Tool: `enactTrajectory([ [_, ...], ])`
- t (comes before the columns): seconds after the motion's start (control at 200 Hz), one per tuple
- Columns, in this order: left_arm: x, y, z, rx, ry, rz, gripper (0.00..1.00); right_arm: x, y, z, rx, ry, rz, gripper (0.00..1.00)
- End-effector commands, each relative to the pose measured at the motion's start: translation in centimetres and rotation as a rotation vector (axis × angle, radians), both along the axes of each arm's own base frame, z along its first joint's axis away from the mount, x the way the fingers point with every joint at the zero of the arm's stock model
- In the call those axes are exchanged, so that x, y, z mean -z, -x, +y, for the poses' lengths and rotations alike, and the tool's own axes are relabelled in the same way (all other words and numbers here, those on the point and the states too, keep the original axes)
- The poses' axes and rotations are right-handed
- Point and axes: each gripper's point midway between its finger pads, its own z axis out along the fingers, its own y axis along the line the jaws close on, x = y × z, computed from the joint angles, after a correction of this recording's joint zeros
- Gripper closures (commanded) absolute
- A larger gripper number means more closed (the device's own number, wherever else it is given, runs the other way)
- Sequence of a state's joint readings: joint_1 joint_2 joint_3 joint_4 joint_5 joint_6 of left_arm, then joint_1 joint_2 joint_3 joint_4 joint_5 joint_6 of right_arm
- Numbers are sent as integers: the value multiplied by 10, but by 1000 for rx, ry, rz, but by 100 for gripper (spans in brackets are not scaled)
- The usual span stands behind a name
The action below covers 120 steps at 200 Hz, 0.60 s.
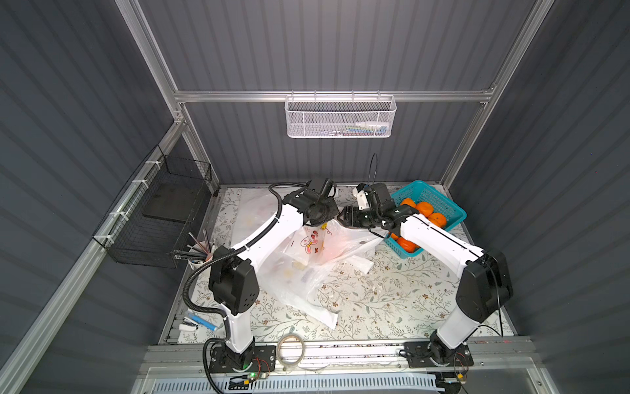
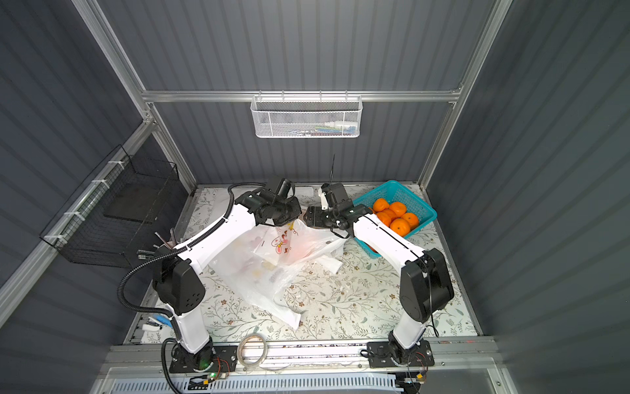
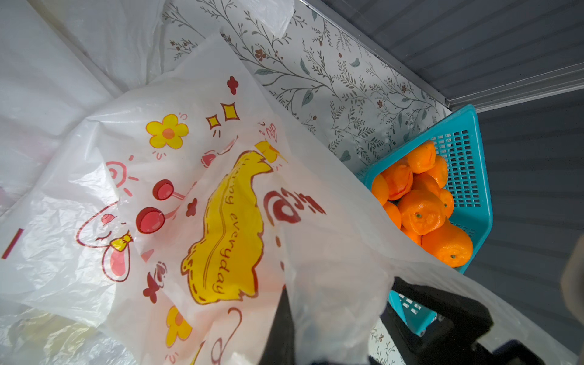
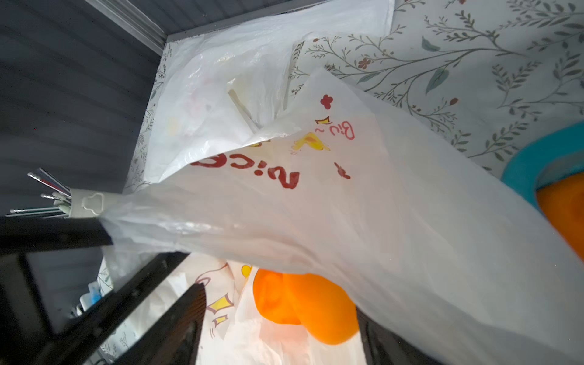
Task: Place the oranges into plastic bags & tie knots
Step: Place the orange in the plastic bag.
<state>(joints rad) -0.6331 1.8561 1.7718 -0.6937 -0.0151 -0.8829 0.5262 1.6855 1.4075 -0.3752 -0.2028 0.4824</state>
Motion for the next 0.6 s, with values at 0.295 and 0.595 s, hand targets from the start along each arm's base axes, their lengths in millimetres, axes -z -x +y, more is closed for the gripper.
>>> enactTrajectory([
  [0.295,-2,-1,6,-9,-7,1,96,-116,32,-36,19,-51,-230,19],
  [0.595,1,-1,6,-10,-7,2,97,-112,21,-138,222,3,-222,14],
])
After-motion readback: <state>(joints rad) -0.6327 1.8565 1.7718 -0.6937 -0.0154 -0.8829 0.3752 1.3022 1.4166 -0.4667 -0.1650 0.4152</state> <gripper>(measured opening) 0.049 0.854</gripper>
